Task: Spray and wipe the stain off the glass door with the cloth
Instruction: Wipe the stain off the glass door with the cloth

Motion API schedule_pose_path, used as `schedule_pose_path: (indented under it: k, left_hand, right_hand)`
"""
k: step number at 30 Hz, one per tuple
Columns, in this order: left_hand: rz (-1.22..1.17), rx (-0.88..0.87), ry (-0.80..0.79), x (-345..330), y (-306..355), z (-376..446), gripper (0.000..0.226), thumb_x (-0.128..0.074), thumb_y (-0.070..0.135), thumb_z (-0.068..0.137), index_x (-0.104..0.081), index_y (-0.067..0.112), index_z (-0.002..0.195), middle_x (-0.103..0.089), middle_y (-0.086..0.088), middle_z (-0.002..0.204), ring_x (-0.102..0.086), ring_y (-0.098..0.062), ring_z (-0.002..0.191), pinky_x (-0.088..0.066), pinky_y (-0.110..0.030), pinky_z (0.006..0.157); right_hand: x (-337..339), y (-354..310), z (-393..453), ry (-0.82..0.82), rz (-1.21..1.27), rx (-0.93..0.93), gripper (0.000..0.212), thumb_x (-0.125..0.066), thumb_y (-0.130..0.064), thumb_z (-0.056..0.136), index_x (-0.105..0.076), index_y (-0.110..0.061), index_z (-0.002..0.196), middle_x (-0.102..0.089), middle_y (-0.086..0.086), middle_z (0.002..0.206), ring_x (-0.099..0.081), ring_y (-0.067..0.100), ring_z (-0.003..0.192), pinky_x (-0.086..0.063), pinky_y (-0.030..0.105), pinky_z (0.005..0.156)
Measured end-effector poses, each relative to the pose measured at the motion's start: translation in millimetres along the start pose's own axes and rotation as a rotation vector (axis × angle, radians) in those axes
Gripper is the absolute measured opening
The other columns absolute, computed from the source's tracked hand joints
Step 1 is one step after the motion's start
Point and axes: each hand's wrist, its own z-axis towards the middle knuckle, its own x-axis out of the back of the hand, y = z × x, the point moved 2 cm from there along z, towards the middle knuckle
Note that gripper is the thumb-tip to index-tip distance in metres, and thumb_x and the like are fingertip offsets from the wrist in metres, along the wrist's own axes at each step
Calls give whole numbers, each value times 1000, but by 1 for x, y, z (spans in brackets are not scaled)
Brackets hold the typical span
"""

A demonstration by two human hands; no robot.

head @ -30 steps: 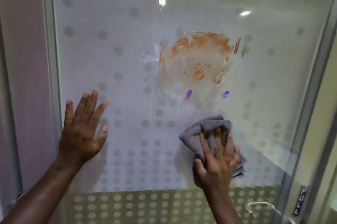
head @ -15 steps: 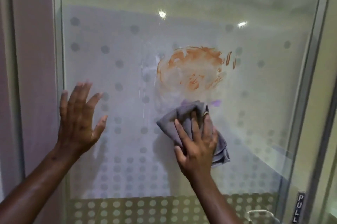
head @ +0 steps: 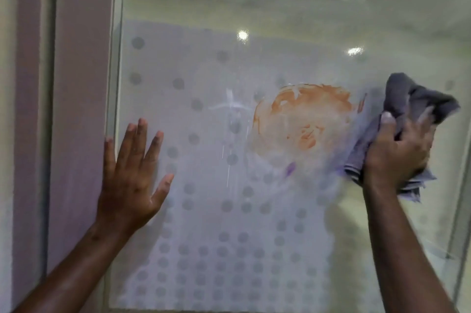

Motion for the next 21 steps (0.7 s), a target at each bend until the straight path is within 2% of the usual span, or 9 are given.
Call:
schedule_pose_path:
  k: [2, 5, 9, 13, 17, 21]
  left_hand:
    - [7, -3, 8, -2, -1, 0, 78, -38, 54, 100, -19, 15, 165, -9, -14, 174, -11, -30, 162, -5, -59, 130]
    - [13, -7, 9, -3, -2, 0, 78, -38, 54, 100, -19, 14, 164, -9, -14, 174, -12, -32, 162, -7, -61, 129]
    - [3, -6, 5, -2, 0, 0, 78, -38, 53, 100, -19, 15, 165, -10, -14, 174, -13, -32, 162, -9, -63, 128]
    - [0, -7, -14, -1, -1, 1, 79, -39, 53, 99, -18, 15, 165, -10, -14, 174, -13, -32, 162, -7, -63, 129]
    - [-4, -9, -16, 1, 0, 1, 77, -36, 55, 101, -18, 15, 165, -11, -15, 174, -13, -32, 162, -10, -64, 128]
    - [-17, -18, -36, 3, -1, 2, 76, -31, 57, 102, -19, 15, 164, -11, -15, 174, -12, -32, 162, -11, -65, 127]
  right_hand:
    - [-12, -31, 27, -10, 23, 4, 81, -41, -67, 87, -47, -24, 155, -30, 4, 170, -34, 21, 155, -28, 32, 124]
    - [-28, -84, 40, -78, 24, 145, 74, -45, -63, 85, -51, -32, 152, -29, 4, 171, -34, 21, 154, -26, 30, 124]
    - [-50, -164, 31, -176, 114, 501, 50, -55, -45, 90, -65, -36, 138, -39, 7, 166, -34, 27, 155, -29, 41, 125]
    - [-68, -225, -26, -403, -20, 901, 53, -49, -48, 92, -56, -46, 144, -32, 1, 169, -25, 33, 158, -26, 51, 122]
    - [-65, -204, -119, -557, -102, 1195, 57, -53, -49, 94, -51, -42, 150, -32, 2, 170, -21, 39, 158, -19, 62, 122]
    - [-37, -125, -181, -496, -48, 1214, 55, -64, -37, 90, -60, -33, 145, -42, 4, 164, -26, 38, 157, -26, 64, 120]
